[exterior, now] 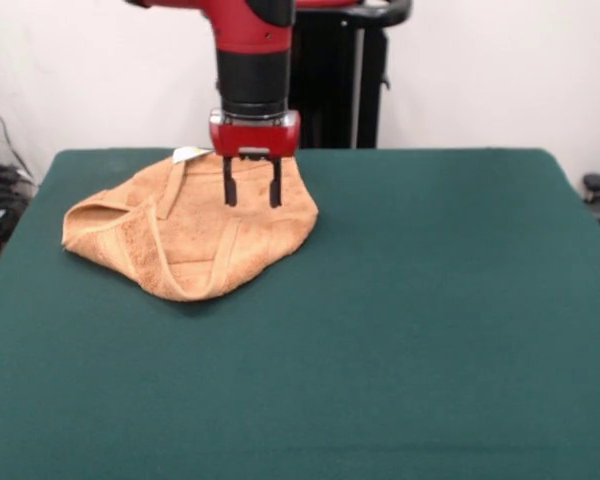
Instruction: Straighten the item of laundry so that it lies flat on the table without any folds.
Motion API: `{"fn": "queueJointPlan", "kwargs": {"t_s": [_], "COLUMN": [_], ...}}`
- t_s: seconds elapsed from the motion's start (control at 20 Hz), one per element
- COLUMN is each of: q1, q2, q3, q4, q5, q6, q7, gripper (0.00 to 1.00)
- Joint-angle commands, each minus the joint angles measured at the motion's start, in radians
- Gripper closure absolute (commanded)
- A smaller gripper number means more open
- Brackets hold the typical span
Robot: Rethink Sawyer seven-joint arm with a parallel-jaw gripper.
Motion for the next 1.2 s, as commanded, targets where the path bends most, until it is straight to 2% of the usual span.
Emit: {"fn": "queueJointPlan", "kwargs": {"t_s": [0.05,0.4,0.65,1.05,1.1,1.2], "q1": [-0.004,-0.031,-0.027,0.003,0.006,-0.003], "q2": [0.134,0.233,0.272,0.271,0.271,0.271], "q3": [0.106,0.141,0.147,0.121,0.117,0.124], "q4": [-0.138,-0.199,-0.222,-0.222,-0.222,-0.217], "q5": [0.015,-0.017,-0.026,-0.028,-0.027,-0.030], "q6": [-0.010,-0.059,-0.091,-0.123,-0.130,-0.136], "q7": [0.139,0.131,0.142,0.156,0.161,0.165], "gripper": [0.00,0.00,0.00,0.00,1.00,1.00]}}
